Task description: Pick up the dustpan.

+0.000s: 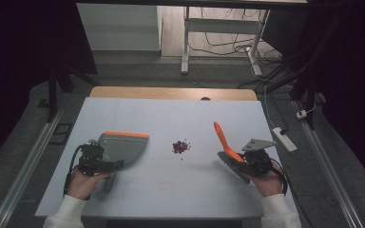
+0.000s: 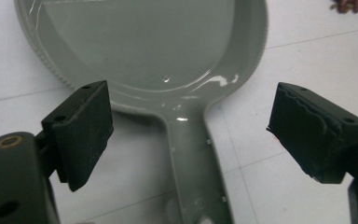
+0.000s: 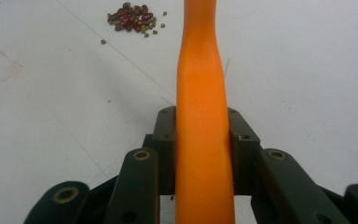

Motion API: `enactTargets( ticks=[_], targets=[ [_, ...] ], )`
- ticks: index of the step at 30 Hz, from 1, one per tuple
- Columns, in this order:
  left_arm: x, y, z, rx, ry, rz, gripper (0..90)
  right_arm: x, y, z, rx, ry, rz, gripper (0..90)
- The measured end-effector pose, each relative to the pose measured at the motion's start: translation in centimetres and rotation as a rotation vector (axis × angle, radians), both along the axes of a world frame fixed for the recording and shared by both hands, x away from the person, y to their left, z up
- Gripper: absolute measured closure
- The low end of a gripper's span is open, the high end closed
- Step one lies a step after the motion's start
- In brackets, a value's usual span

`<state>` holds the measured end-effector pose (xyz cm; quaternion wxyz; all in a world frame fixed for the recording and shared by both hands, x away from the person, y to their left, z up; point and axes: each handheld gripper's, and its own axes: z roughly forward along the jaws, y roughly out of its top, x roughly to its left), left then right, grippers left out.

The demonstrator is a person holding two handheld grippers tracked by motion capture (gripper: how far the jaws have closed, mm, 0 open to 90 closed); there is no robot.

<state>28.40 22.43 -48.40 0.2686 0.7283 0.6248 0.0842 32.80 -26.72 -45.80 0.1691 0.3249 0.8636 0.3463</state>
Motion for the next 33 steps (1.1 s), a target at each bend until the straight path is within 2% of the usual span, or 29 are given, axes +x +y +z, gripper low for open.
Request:
enactTargets(
  ticks=[5,9,11,14,17,22,28,31,32,33],
  targets=[
    [0.0,-0.1,-1.0,0.005,0.049,-0.021,12.8,0.1,0.0,-0.2,-0.005,0.004,0.002,69.8],
    [0.2,-0.1,-1.6,0.003,0.063,-0.009,12.9,0.0,0.2,-0.2,-0.009,0.007,0.009,69.8],
    [0.2,-0.1,-1.8,-0.014,0.074,-0.008,12.2,0.0,0.3,-0.3,-0.01,0.006,0.012,69.8],
    [0.4,-0.2,-2.2,-0.014,0.084,-0.005,13.0,0.1,0.2,-0.3,-0.013,0.007,0.012,69.8],
    [0.4,-0.2,-2.4,0.011,0.089,0.006,13.7,0.1,0.2,-0.4,-0.014,0.012,0.007,69.8],
    [0.6,-0.1,-3.1,0.001,0.111,0.01,15.0,0.1,0.2,-0.4,-0.013,0.006,0.009,69.8],
    [0.8,-0.2,-3.5,-0.007,0.117,0.019,23.2,0.1,0.2,-0.5,-0.022,0.008,0.012,69.8],
    [0.9,-0.5,-3.5,-0.011,0.116,0.024,29.4,0.1,0.3,-0.5,-0.027,0.01,0.011,69.8],
    [1.0,-0.6,-3.6,-0.015,0.119,0.024,34.1,0.2,0.3,-0.6,-0.029,0.012,0.009,69.8],
    [1.0,-0.6,-3.6,-0.014,0.122,0.024,34.1,0.2,0.3,-0.6,-0.029,0.012,0.009,69.8]
  ],
)
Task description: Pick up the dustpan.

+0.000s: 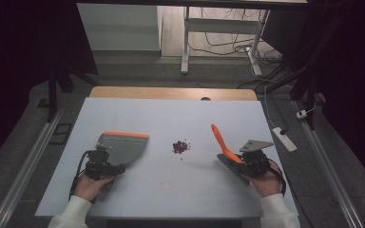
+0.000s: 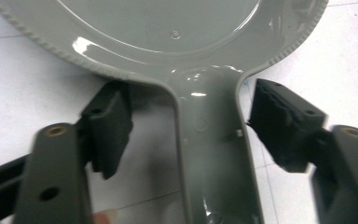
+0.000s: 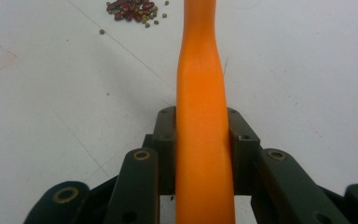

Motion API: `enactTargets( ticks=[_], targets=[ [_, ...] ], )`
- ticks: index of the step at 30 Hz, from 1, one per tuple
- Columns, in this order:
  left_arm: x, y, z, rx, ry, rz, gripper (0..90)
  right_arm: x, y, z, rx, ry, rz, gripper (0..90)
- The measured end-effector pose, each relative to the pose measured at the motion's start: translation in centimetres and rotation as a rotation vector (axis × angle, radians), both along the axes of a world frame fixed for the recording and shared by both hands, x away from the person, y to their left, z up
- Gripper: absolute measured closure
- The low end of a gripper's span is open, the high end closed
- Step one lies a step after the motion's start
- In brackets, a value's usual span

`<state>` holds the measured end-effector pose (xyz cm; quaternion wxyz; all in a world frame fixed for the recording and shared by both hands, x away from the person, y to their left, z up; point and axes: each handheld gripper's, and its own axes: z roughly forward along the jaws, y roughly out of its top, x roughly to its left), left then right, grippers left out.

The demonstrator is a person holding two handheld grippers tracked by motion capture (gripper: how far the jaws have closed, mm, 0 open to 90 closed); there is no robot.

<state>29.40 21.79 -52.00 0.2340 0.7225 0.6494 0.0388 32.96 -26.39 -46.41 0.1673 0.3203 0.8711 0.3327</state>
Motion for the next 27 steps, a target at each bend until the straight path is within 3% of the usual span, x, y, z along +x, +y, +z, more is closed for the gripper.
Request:
enactTargets(
  ticks=[9,14,27],
  targets=[
    [0.1,0.2,0.0,-0.045,-0.008,0.019,55.1,0.0,-0.1,0.0,-0.003,0.006,-0.001,69.8],
    [0.1,0.4,-0.1,-0.054,-0.006,0.022,60.9,0.1,-0.2,0.0,-0.003,0.006,-0.005,69.8],
    [0.1,1.0,-0.2,-0.081,-0.021,-0.001,61.4,0.1,-0.1,-0.2,-0.002,0.011,-0.002,69.8]
  ],
)
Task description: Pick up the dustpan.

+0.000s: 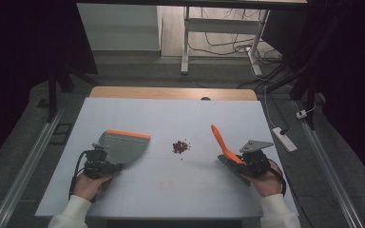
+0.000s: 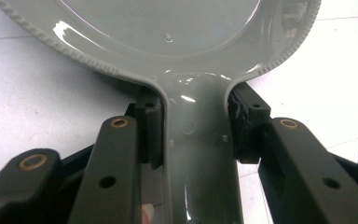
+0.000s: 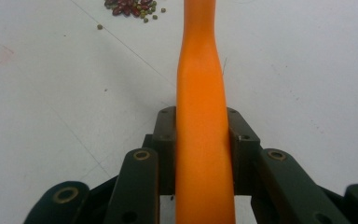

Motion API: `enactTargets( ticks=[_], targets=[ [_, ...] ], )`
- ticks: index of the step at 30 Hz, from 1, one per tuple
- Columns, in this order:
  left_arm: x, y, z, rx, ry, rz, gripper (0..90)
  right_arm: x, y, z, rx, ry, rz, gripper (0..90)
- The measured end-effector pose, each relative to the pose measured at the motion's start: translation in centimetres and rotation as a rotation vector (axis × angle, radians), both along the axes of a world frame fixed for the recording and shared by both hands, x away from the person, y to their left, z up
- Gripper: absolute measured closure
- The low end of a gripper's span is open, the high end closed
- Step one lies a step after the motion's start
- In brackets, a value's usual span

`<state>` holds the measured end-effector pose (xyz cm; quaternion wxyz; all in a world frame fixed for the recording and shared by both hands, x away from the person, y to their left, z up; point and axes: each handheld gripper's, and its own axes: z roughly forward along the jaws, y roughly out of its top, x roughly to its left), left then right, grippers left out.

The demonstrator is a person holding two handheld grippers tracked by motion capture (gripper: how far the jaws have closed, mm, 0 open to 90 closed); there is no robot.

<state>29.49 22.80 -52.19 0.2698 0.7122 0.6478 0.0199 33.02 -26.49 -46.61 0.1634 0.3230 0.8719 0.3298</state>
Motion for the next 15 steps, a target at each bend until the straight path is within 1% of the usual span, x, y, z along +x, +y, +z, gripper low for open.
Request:
enactTargets(
  ticks=[3,5,11,15],
  targets=[
    [0.0,0.14,-0.03,-0.003,-0.005,-0.007,61.5,0.0,0.02,0.0,-0.001,-0.002,0.0,69.8],
    [-0.04,0.24,-0.05,-0.01,-0.018,-0.005,61.4,-0.04,0.01,0.03,0.001,-0.001,-0.002,69.8],
    [-0.06,0.56,0.01,-0.026,-0.04,-0.014,61.5,-0.01,-0.15,0.11,0.004,-0.008,-0.005,69.8],
    [-0.09,0.7,0.09,-0.047,-0.068,-0.029,61.5,-0.01,-0.11,0.08,0.002,-0.005,-0.005,69.8]
  ],
)
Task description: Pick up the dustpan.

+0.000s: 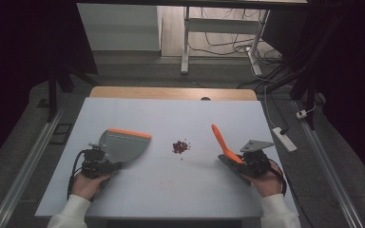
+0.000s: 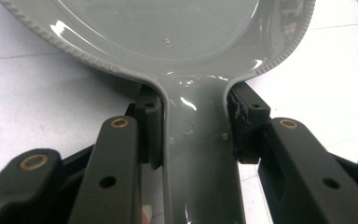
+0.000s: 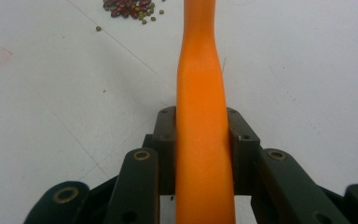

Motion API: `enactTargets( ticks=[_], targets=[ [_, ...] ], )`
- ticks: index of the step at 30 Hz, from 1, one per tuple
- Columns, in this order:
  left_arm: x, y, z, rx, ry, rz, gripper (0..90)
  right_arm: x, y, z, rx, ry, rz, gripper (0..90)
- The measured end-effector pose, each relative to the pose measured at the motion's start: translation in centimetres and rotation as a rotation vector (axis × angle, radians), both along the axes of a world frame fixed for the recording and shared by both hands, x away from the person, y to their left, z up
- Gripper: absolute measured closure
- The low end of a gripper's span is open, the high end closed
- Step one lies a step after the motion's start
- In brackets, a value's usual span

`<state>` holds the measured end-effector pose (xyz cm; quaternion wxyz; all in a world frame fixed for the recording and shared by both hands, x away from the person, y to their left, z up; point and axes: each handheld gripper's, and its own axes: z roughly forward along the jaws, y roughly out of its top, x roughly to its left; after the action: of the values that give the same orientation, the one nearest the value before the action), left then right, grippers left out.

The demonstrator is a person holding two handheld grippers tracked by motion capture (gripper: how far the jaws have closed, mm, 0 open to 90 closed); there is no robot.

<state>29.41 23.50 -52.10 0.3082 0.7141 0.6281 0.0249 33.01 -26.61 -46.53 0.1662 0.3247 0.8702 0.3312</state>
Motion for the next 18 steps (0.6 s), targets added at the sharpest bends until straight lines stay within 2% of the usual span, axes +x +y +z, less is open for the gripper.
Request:
enactTargets(
  ticks=[4,11,14,18],
  targets=[
    [-0.1,0.1,0.2,-0.022,-0.04,-0.031,61.5,0.0,0.0,0.0,0.0,-0.001,0.002,69.8],
    [0.4,0.5,0.6,-0.055,-0.112,-0.084,61.5,0.1,0.0,0.1,0.037,0.005,-0.008,69.8],
    [0.4,0.9,0.9,-0.021,-0.16,-0.1,61.5,0.2,0.1,0.0,0.04,0.011,-0.009,69.8],
    [0.9,1.7,0.9,-0.06,-0.185,-0.114,61.5,0.4,0.4,0.0,0.035,0.014,-0.016,69.9]
  ],
)
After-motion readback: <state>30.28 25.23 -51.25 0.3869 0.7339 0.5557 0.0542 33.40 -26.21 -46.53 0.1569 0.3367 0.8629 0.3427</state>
